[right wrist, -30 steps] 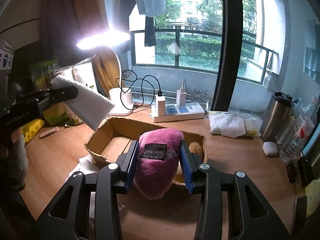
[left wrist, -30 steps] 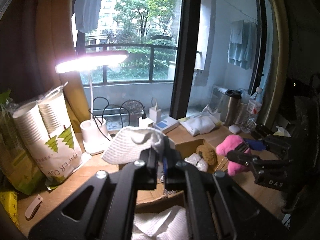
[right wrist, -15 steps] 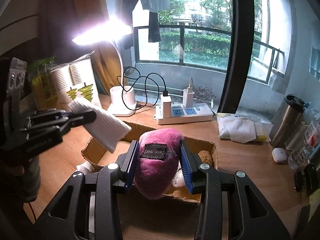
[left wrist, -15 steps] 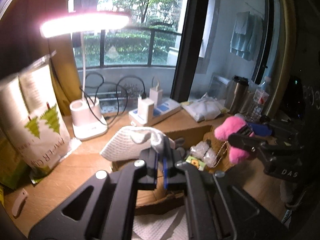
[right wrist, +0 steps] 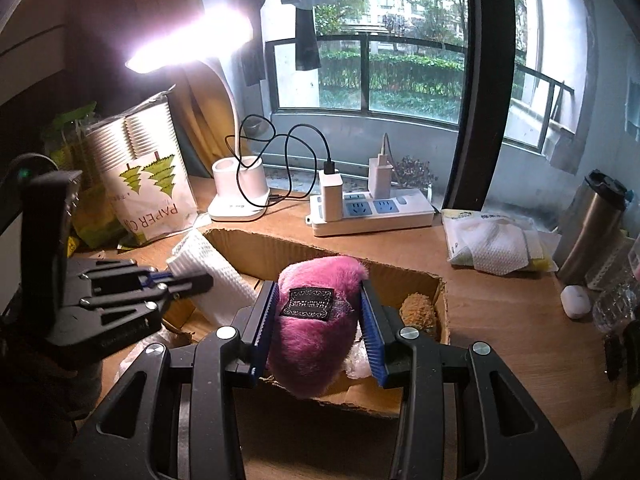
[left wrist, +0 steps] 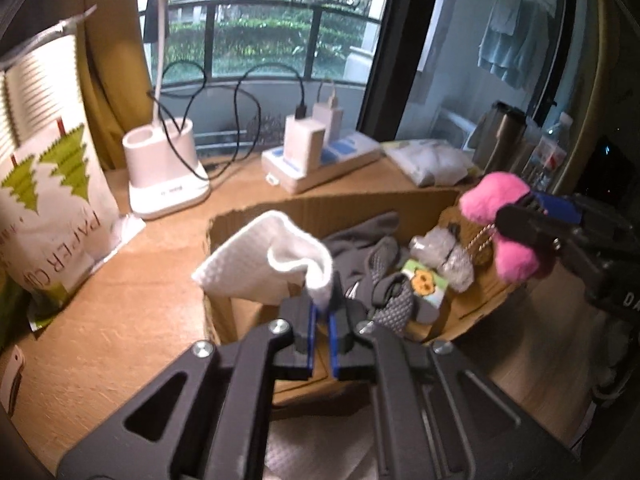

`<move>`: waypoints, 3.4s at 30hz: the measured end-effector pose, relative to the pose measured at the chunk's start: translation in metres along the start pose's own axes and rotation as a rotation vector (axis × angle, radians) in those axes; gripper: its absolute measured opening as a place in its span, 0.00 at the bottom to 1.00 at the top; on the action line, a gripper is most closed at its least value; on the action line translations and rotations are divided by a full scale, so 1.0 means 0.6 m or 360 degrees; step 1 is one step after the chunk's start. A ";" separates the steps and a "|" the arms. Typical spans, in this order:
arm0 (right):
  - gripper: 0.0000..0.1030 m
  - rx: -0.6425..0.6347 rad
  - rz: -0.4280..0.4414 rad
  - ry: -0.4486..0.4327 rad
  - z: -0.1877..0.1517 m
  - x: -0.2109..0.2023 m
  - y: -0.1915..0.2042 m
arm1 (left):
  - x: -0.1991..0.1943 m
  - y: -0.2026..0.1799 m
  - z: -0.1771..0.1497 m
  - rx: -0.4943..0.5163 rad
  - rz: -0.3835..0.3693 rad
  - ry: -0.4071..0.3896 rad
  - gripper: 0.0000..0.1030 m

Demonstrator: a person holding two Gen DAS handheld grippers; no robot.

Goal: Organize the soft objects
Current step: 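Carry the towel and pink plush over the box with both grippers, then open both grippers to drop the towel and pink plush into the box, then grasp the white paper towel on the table with the right gripper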

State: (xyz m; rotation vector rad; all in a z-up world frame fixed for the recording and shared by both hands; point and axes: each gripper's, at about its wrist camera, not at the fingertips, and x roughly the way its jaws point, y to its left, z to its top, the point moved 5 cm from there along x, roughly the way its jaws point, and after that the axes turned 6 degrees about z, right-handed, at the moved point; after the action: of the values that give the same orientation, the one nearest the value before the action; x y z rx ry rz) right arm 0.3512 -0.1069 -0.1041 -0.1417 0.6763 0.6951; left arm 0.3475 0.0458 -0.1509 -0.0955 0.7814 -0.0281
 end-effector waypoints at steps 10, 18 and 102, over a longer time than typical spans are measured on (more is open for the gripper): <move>0.41 -0.0020 -0.0005 0.0026 0.006 0.013 0.014 | -0.032 0.006 -0.002 0.0046 0.0077 -0.0050 0.18; 0.41 -0.0052 0.0038 0.0061 0.009 0.039 0.049 | -0.056 0.032 -0.013 0.0040 0.0113 -0.0078 0.19; 0.56 -0.0190 0.0162 0.0368 -0.172 0.059 0.240 | -0.175 0.132 -0.215 -0.0294 0.0153 -0.0114 0.78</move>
State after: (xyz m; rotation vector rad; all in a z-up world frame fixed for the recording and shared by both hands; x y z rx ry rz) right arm 0.2258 -0.0118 -0.1927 -0.3023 0.8677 0.8252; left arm 0.1815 0.1213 -0.1761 -0.2329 0.7150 0.1385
